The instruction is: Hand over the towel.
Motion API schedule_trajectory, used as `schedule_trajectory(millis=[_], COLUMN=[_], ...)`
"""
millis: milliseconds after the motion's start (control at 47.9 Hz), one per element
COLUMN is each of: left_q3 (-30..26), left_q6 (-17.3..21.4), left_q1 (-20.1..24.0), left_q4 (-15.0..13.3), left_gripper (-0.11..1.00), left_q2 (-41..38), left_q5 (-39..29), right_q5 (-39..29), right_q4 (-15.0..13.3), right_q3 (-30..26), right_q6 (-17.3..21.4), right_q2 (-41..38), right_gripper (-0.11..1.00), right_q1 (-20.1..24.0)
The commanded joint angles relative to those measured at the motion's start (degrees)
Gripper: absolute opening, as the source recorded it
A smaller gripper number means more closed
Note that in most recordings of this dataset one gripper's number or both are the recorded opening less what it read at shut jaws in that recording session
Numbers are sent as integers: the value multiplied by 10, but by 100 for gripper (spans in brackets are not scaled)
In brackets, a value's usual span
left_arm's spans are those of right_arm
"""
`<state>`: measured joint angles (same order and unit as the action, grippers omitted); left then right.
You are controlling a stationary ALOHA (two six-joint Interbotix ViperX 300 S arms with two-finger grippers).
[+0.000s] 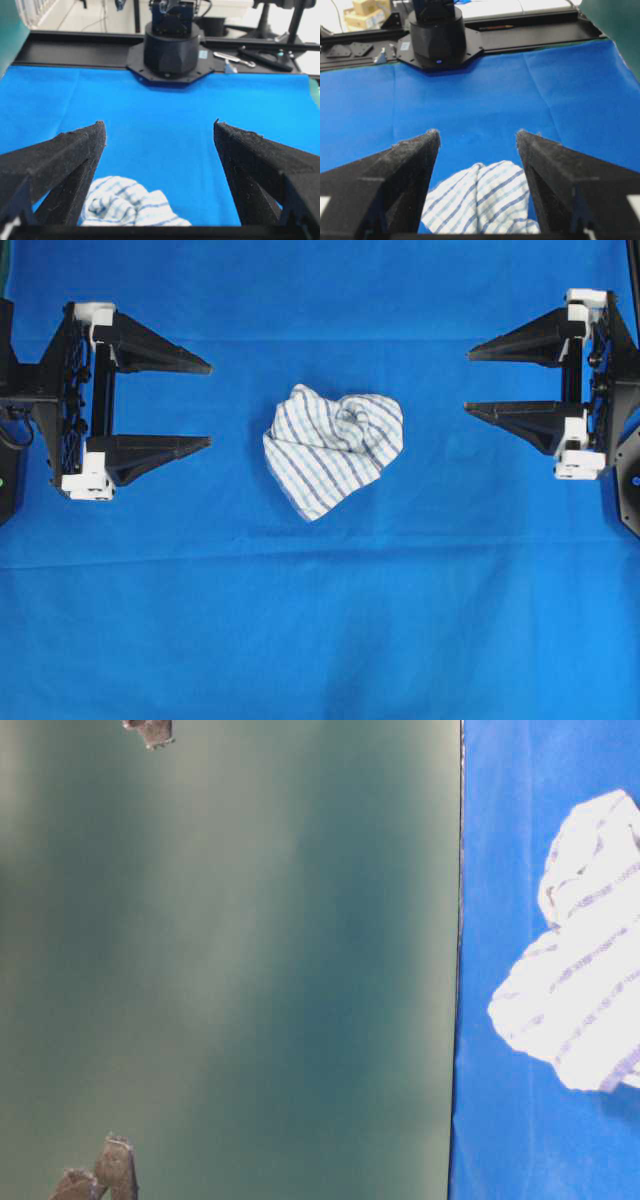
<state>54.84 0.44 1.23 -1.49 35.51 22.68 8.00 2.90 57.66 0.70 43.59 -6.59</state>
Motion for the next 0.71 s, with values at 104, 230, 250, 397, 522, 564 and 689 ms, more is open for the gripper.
schedule_trajectory(millis=[104, 230, 250, 397, 522, 564, 689], left_q3=[10, 30, 34, 73, 125, 148, 200], left_q6=[4, 4, 4, 4, 3, 3, 3], left_q1=[-8, -14, -14, -13, -11, -9, -7], left_q4=[0, 0, 0, 0, 1, 0, 0], left_gripper=[92, 92, 92, 92, 92, 92, 92], left_q2=[45, 103, 113, 189, 278, 315, 399], left_q5=[-19, -63, -72, -120, -142, -145, -162], right_q5=[-45, -111, -120, -172, -195, -201, -204], right_q4=[2, 2, 2, 2, 3, 3, 3], right_q3=[-7, -4, -3, 25, 67, 87, 133], right_q6=[0, 0, 0, 0, 0, 0, 0], right_q2=[47, 108, 120, 205, 277, 301, 345], right_gripper=[66, 62, 62, 62, 62, 62, 62], right_q1=[2, 3, 2, 2, 1, -2, -7])
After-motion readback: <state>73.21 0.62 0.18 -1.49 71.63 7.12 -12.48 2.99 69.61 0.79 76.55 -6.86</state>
